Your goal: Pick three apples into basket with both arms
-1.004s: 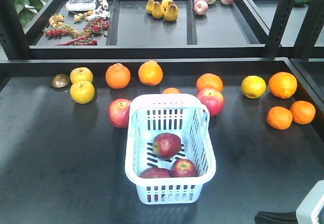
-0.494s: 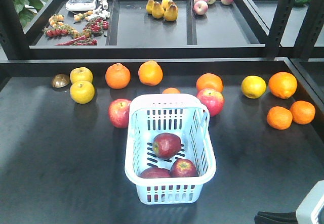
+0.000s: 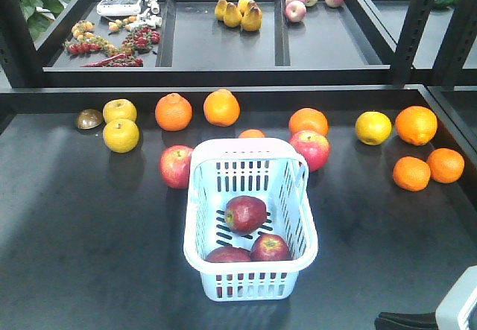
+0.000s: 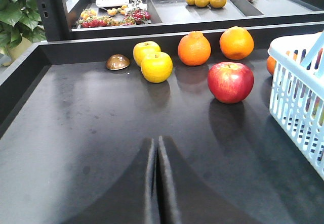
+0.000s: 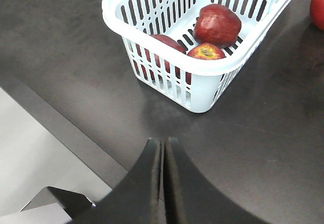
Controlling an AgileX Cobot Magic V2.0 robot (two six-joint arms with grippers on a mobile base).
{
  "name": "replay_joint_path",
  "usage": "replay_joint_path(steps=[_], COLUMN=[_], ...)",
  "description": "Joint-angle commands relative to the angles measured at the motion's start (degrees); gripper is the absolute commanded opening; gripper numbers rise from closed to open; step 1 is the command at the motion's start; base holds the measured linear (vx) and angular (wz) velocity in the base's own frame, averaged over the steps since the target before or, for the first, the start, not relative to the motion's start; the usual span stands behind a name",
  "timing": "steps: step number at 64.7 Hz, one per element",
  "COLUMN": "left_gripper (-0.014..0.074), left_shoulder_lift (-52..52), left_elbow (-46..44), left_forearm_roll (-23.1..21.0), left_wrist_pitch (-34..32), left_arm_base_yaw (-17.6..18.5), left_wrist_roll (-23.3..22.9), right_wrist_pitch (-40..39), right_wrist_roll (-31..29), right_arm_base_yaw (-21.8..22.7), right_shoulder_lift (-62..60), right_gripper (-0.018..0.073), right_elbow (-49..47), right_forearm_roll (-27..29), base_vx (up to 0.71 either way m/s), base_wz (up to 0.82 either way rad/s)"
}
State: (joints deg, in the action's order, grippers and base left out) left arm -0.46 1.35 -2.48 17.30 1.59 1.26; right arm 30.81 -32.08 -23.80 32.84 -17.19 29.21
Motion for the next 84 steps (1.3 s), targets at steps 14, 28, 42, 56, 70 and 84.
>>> replay_joint_path(steps=[14, 28, 42, 56, 70, 84], left_gripper=[-0.0007, -0.0007, -0.0007, -0.0007, -0.0007, -0.0007], left_shoulder_lift=[-1.6, -1.6, -1.6, -1.6, -1.6, -1.6], left_elbow=[1.1, 1.1, 1.1, 1.1, 1.1, 1.1], left_forearm_roll=[-0.2, -0.2, -0.2, -0.2, -0.2, -0.2], left_wrist_pitch=[-4.1, -4.1, -4.1, -4.1, -4.1, -4.1], left_arm_base_yaw=[-0.1, -0.1, -0.1, -0.1, -0.1, -0.1], left_wrist_roll=[-0.1, -0.1, -0.1, -0.1, -0.1, -0.1], right_wrist_pitch=[-2.7, -2.6, -5.8, -15.3, -18.5, -17.6], right_wrist_roll=[0.0, 0.0, 0.8, 17.4, 29.3, 30.5], right_arm_base_yaw=[0.1, 0.1, 0.1, 0.1, 0.3, 7.2], right_shoulder_lift=[-0.1, -0.1, -1.7, -9.3, -19.0, -26.0], right_gripper=[-0.0003, -0.0003, -0.0003, -0.0003, -0.0003, -0.0003], right_elbow=[-1.6, -1.6, 1.4, 9.4, 16.6, 19.6], right_forearm_roll=[0.8, 0.8, 0.1, -9.9, -19.8, -20.5], base_vx=[0.00, 0.00, 0.00, 0.00, 0.00, 0.00], base_wz=[0.00, 0.00, 0.00, 0.00, 0.00, 0.00])
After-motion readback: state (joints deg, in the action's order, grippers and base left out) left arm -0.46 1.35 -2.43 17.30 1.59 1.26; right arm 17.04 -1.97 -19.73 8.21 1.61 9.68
